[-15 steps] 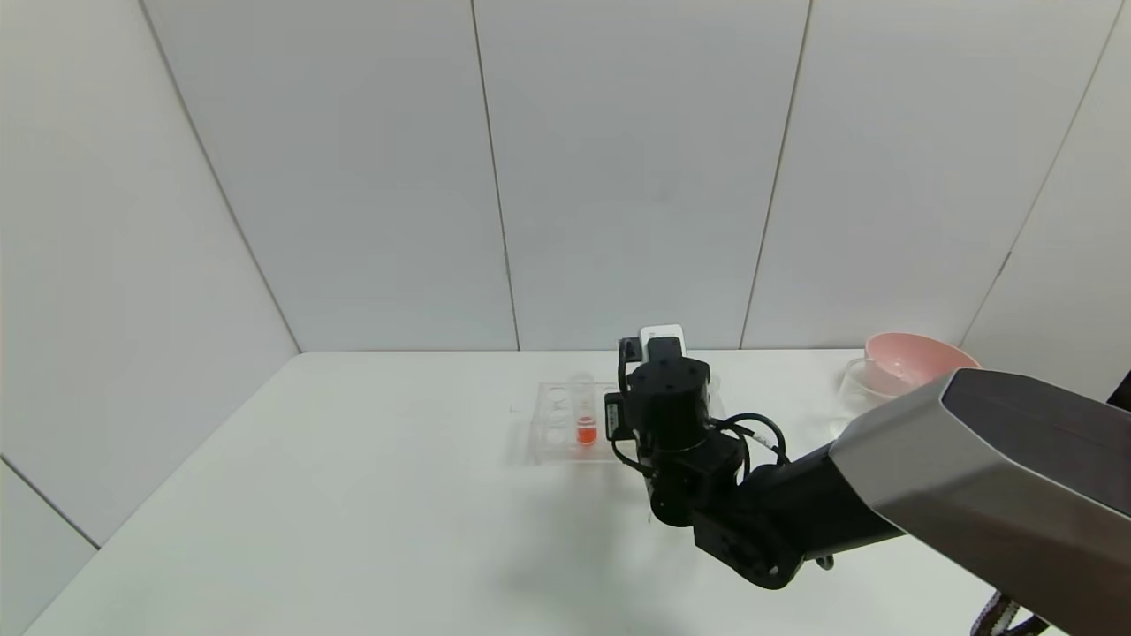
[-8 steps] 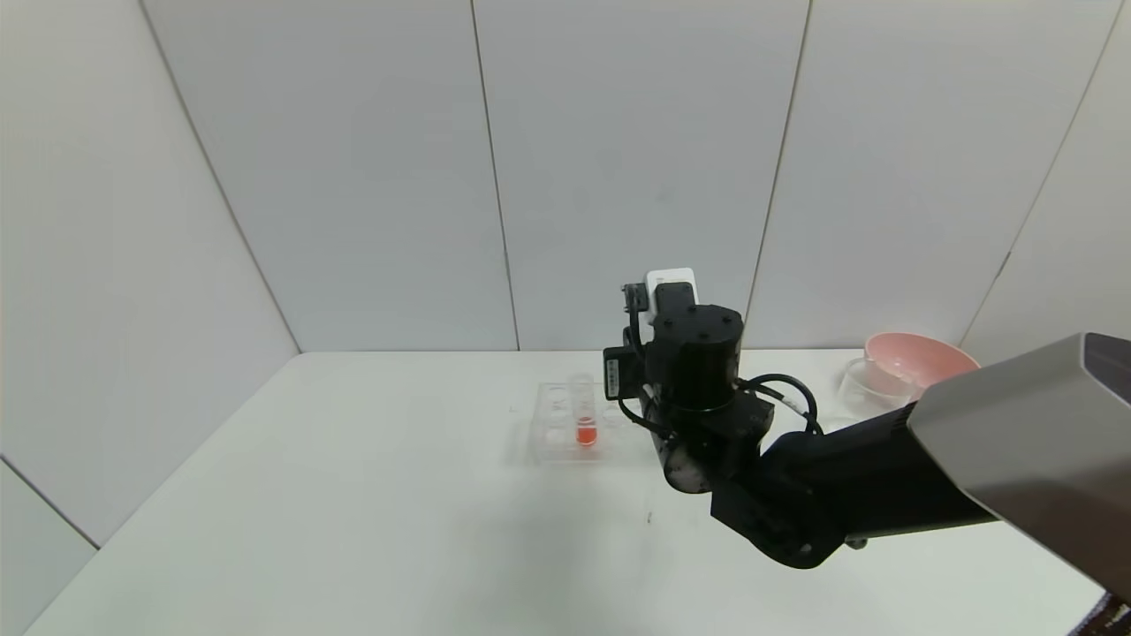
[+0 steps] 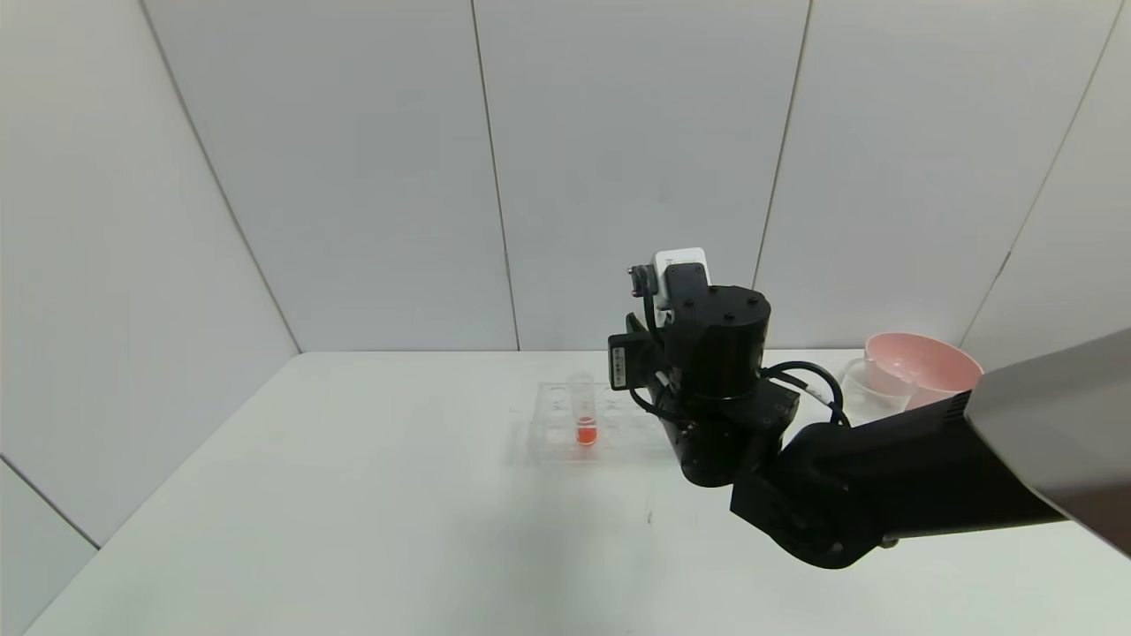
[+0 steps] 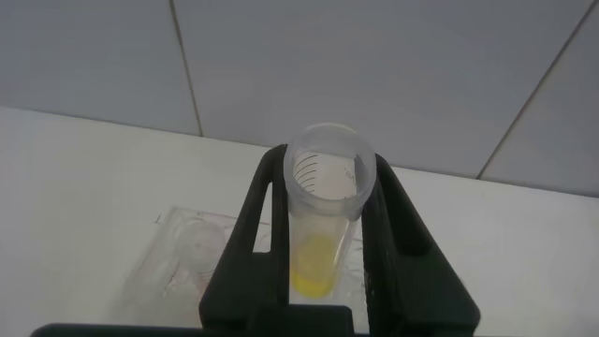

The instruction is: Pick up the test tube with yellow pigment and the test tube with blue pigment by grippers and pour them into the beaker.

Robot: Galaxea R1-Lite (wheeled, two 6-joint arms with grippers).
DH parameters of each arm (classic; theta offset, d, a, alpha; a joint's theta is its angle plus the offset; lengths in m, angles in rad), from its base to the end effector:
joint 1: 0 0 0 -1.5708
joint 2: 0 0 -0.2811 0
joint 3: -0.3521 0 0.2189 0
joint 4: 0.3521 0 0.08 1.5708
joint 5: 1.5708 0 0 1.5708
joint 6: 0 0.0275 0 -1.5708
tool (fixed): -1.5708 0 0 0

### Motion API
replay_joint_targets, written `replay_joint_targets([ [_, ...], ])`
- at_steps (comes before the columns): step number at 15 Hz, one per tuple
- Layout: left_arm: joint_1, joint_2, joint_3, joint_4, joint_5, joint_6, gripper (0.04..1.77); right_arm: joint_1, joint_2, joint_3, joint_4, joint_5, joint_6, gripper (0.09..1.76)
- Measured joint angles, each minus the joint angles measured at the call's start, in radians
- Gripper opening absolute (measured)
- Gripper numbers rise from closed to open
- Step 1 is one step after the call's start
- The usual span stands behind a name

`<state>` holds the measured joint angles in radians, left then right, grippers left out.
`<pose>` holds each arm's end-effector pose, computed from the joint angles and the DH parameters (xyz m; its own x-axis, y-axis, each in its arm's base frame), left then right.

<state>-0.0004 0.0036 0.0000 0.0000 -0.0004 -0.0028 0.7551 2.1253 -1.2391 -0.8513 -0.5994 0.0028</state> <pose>0.0321 0.0000 0.0754 1.0000 -0.0008 -0.0036 0.0008 1.0000 -0.0028 0.3304 0.2896 0.1240 0.9875 0.1547 -0.0288 -0.1552 0.9877 -0.0169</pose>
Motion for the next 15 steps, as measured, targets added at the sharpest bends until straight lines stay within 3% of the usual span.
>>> replay_joint_targets([
  [2,0.000,0.000,0.000,0.000,0.000,0.000,1.76,-0.011,-0.055,0.054,0.006,0.091,-0.019,0.51],
  [5,0.000,0.000,0.000,0.000,0.000,0.000,1.76,-0.059,-0.193,0.196,0.040,0.335,-0.046,0.51],
  [8,0.000,0.000,0.000,0.000,0.000,0.000,1.76,-0.168,-0.365,0.327,0.151,0.574,-0.055,0.51],
  [11,0.000,0.000,0.000,0.000,0.000,0.000,1.76,-0.362,-0.515,0.381,0.308,0.806,-0.087,0.51],
  [15,0.000,0.000,0.000,0.000,0.000,0.000,1.76,-0.715,-0.619,0.391,0.461,1.163,-0.264,0.51],
])
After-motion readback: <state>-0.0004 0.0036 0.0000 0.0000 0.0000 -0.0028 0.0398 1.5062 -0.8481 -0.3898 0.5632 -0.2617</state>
